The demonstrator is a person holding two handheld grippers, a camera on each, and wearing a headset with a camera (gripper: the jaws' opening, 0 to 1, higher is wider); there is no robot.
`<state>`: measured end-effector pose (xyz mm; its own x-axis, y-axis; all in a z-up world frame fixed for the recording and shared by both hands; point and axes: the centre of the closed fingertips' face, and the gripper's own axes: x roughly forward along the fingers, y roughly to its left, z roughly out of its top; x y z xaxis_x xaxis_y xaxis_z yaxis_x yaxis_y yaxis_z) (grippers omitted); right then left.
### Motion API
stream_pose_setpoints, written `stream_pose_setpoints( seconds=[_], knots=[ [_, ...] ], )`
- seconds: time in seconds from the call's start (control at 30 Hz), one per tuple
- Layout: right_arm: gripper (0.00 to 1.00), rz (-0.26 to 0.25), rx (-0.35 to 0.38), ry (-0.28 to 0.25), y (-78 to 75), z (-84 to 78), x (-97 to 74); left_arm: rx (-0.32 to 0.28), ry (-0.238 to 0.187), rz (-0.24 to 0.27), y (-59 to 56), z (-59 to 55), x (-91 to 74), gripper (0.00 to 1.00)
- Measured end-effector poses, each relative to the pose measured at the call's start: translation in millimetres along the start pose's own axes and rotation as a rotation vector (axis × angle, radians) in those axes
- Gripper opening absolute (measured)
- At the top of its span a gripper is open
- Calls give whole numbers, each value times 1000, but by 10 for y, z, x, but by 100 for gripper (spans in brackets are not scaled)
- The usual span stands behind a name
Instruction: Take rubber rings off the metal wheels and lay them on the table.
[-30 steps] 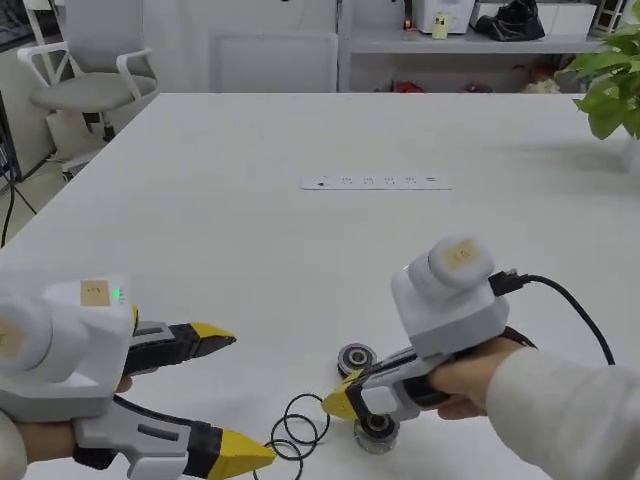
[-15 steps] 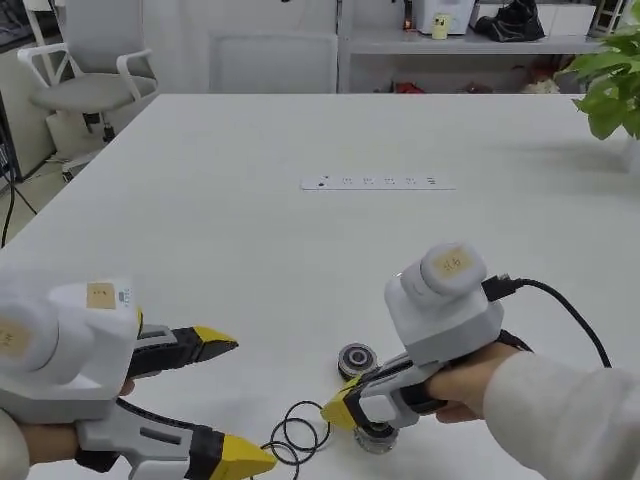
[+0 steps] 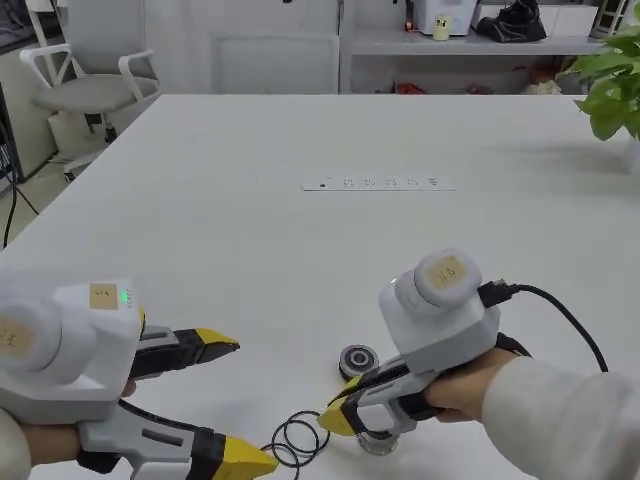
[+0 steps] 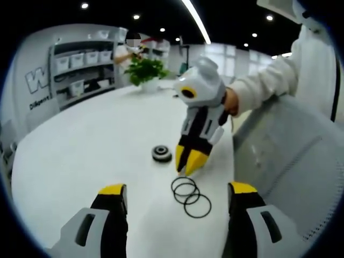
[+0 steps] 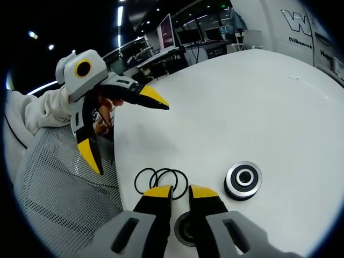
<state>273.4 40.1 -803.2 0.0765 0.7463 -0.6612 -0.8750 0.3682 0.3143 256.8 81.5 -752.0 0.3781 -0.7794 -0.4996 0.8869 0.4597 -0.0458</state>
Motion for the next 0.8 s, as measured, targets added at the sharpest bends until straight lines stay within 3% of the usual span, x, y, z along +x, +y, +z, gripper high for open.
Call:
stream_pose_setpoints(
  seconds=[0.8],
  knots=[
    [19, -96, 34, -96, -287, 184, -216, 4, 7, -4, -34, -3, 6, 77]
  ],
)
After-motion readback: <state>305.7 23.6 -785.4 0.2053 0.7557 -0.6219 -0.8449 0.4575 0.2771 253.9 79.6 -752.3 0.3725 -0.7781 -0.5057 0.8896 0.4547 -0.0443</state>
